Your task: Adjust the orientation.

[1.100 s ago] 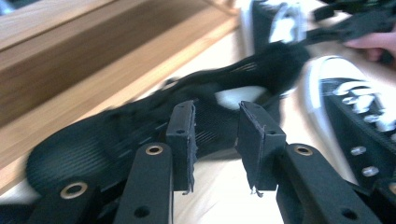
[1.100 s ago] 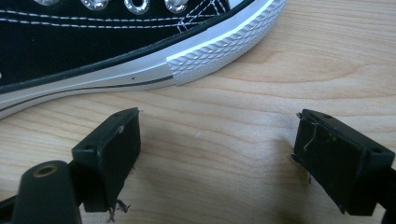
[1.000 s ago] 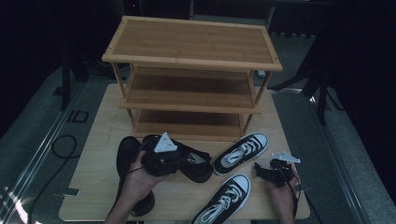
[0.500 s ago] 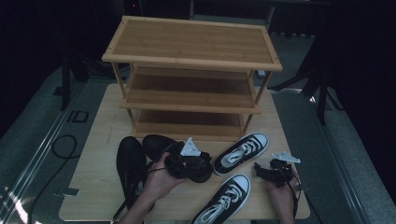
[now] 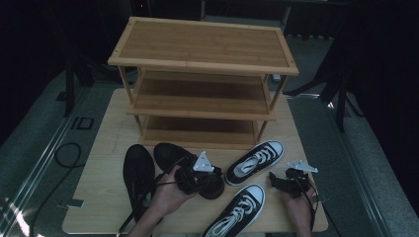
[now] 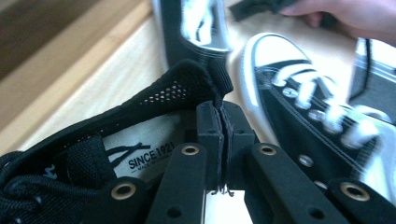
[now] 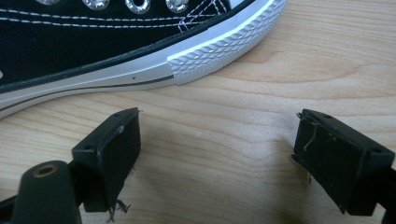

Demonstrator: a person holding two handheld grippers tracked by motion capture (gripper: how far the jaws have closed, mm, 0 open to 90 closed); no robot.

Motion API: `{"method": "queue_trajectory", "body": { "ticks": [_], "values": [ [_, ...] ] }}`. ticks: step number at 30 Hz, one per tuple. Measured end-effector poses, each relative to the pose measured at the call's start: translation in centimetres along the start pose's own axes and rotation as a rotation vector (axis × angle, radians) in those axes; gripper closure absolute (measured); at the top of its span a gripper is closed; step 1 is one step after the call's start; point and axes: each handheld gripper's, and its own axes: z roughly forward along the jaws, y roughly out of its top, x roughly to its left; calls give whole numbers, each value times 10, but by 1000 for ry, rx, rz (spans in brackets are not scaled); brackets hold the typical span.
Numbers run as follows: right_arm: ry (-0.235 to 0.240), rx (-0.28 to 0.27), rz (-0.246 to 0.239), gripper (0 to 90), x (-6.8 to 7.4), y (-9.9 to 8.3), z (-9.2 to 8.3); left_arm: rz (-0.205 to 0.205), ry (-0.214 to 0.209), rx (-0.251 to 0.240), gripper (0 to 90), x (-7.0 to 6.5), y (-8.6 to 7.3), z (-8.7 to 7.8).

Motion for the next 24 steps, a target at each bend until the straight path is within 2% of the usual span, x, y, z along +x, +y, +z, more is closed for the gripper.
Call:
{"method": "queue_trajectory", "body": {
  "ticks": [2, 8, 11, 12, 13, 14, 17, 20, 21, 24],
  "values": [
    [0, 0, 0, 145, 0, 0, 0, 8, -29, -2, 882, -6, -1, -3],
    [0, 0, 0, 145, 0, 0, 0, 26, -60, 7, 881, -20, -6, -5],
    [0, 1, 0, 145, 0, 0, 0, 9, -76, -3, 872, -20, -10, -4],
    [0, 0, 0, 145, 0, 0, 0, -8, -82, -9, 855, -19, -11, -5],
    [0, 1, 0, 145, 0, 0, 0, -29, -78, -25, 808, -17, -12, -7],
    [0, 0, 0, 145, 0, 0, 0, -33, -68, -25, 757, -17, -12, -10],
    [0, 0, 0, 145, 0, 0, 0, -53, -49, -60, 716, -12, -15, -28],
    [0, 0, 0, 145, 0, 0, 0, -92, -14, -95, 725, -3, -22, -51],
    [0, 1, 0, 145, 0, 0, 0, -106, 7, -108, 767, 1, -26, -60],
    [0, 0, 0, 145, 0, 0, 0, -152, 79, -142, 816, 16, -39, -86]
  ]
}}
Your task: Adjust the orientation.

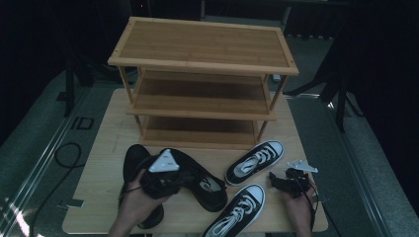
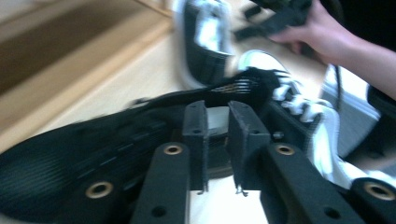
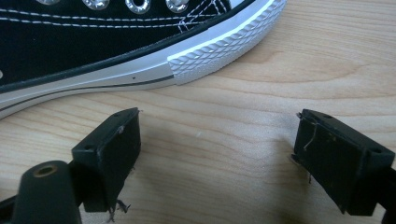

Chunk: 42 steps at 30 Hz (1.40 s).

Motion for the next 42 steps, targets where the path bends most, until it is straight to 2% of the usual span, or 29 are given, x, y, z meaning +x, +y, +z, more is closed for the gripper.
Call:
{"method": "queue_trajectory", "body": {
  "ticks": [4, 8, 11, 16, 21, 25, 26, 27, 29, 32, 34, 36, 42],
  "values": [
    [0, 1, 0, 145, 0, 0, 0, -67, 134, -27, 898, 27, -17, -32],
    [0, 1, 0, 145, 0, 0, 0, -131, 253, -13, 900, 53, -37, -48],
    [0, 0, 0, 145, 0, 0, 0, -207, 342, 1, 900, 75, -58, -53],
    [0, 0, 1, 145, 0, 0, 0, -298, 424, 48, 900, 107, -94, -47],
    [0, 0, 1, 145, 0, 0, 0, -376, 454, 77, 900, 138, -123, -34],
    [0, 0, 1, 145, 0, 0, 0, -408, 448, 127, 900, 156, -133, -19],
    [0, 0, 1, 145, 0, 0, 0, -412, 428, 133, 900, 158, -134, -15],
    [0, 0, 1, 145, 0, 0, 0, -402, 441, 138, 900, 158, -134, -13],
    [0, 0, 1, 145, 0, 0, 0, -408, 425, 130, 900, 159, -133, -14],
    [0, 0, 2, 145, 0, 0, 0, -391, 413, 128, 900, 159, -129, -9],
    [0, 0, 2, 145, 0, 0, 0, -377, 392, 118, 900, 160, -124, -1],
    [-1, -1, 3, 145, 0, 0, 0, -357, 408, 131, 900, 159, -118, 5],
    [-1, -1, 2, 145, 0, 0, 0, -320, 371, 137, 900, 160, -99, 25]
  ]
}}
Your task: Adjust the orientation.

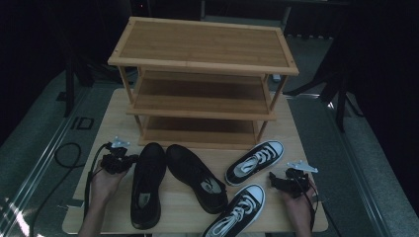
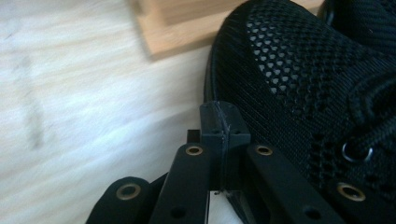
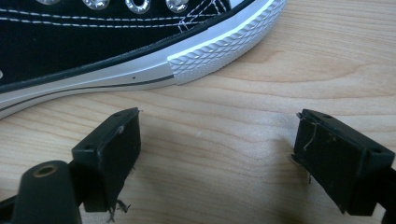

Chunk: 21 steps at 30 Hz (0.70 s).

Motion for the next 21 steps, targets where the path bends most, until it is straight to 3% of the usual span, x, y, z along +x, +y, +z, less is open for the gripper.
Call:
{"method": "queue_trajectory", "body": {
  "ticks": [5, 11, 21],
  "values": [
    [0, 0, 0, 145, 0, 0, 0, -1, 6, 5, 900, -4, 8, 6],
    [0, 0, 0, 145, 0, 0, 0, -23, -6, -12, 866, -3, 5, -2],
    [0, 1, 1, 145, 0, 0, 0, -44, -17, -58, 673, -11, 2, -41]
  ]
}}
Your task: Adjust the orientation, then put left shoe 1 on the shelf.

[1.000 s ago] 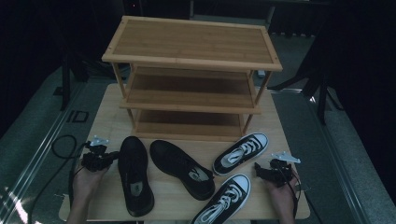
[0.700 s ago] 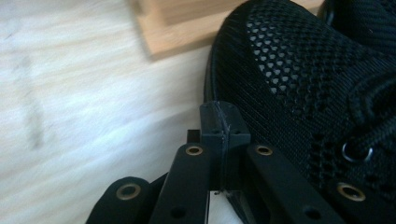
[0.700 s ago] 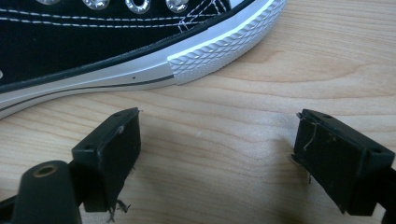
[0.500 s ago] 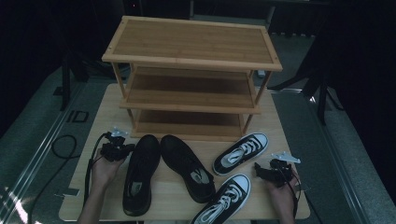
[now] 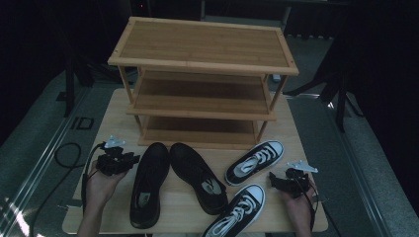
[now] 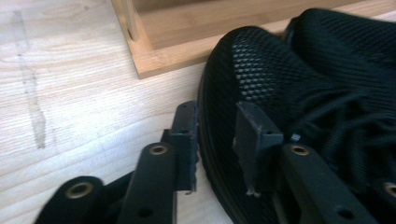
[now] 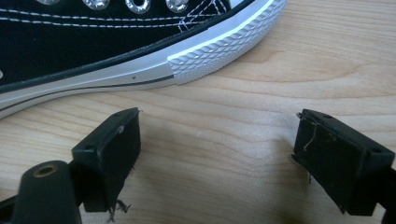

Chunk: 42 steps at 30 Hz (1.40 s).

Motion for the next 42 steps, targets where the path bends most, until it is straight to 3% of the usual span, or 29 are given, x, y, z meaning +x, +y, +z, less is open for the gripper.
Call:
{"method": "queue_trajectory", "body": {
  "ticks": [11, 17, 23, 31, 40, 42],
  "values": [
    [1, 0, 0, 145, 0, -1, -1, 40, -11, -27, 607, -29, 0, -49],
    [1, 1, -1, 145, 0, -1, -1, 54, -50, -27, 605, -47, -6, -70],
    [0, 1, -1, 145, 0, -1, -1, 70, -71, 1, 613, -59, -12, -75],
    [0, 1, -1, 145, 0, -1, -1, 73, -69, 62, 639, -65, -19, -71],
    [0, 1, 0, 145, 1, -1, -1, 90, -45, 142, 699, -72, -23, -55],
    [0, 1, 0, 145, 1, -1, -1, 83, -20, 157, 725, -71, -23, -53]
  ]
}}
